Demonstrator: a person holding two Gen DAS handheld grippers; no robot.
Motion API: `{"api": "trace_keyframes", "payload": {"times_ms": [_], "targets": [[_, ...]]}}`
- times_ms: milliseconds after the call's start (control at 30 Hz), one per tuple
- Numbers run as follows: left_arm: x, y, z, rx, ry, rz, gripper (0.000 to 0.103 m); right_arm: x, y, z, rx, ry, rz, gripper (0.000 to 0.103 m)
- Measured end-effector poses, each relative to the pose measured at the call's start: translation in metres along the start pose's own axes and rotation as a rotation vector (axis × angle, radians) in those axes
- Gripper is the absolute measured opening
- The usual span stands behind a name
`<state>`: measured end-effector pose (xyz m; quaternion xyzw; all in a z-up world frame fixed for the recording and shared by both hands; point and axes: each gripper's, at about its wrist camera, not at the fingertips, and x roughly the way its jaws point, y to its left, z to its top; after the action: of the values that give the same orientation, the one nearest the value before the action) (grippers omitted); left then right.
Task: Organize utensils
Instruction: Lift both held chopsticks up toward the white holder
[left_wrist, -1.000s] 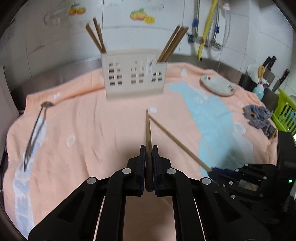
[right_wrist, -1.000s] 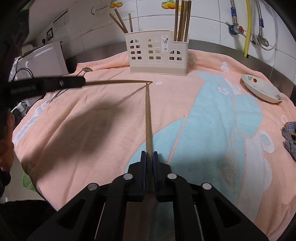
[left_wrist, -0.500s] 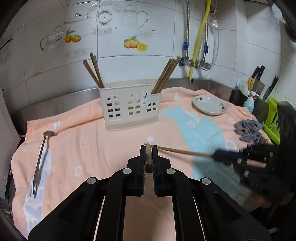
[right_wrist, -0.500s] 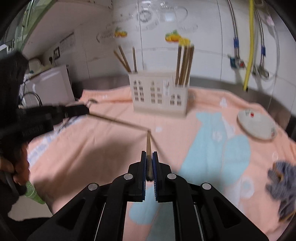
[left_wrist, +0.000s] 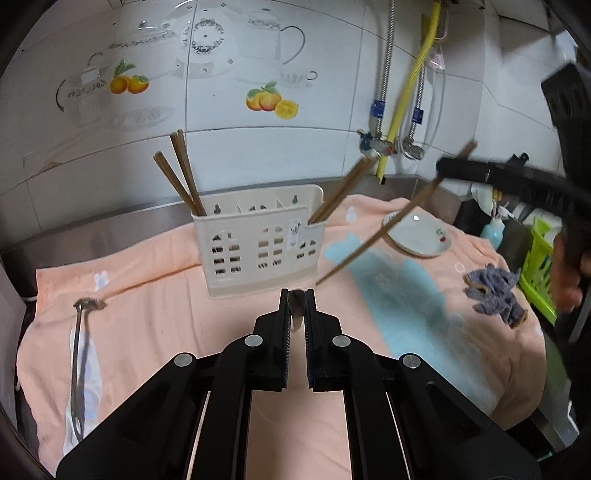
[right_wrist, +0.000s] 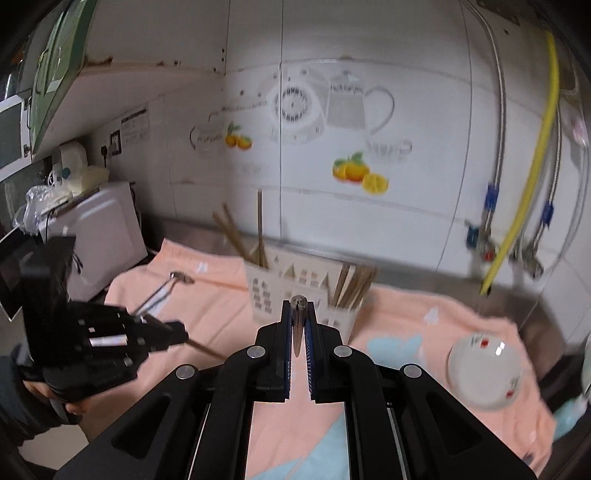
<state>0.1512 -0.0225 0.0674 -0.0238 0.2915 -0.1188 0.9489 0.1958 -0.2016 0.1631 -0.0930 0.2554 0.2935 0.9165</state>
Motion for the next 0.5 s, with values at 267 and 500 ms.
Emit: {"api": "trace_keyframes", "payload": {"times_ms": [267,500], "targets": [[-0.002,0.015,0.03,-0.005,-0.028,-0.002,0.006,-0.002,-0.015,0.064,-0.02,-0.041,-0.022,0.006],[-0.017,0.018,0.064,0.023,-0.089,0.012,0.006,0.019,-0.031,0.093,0.004,-0.029,-0.068,0.006]]}}
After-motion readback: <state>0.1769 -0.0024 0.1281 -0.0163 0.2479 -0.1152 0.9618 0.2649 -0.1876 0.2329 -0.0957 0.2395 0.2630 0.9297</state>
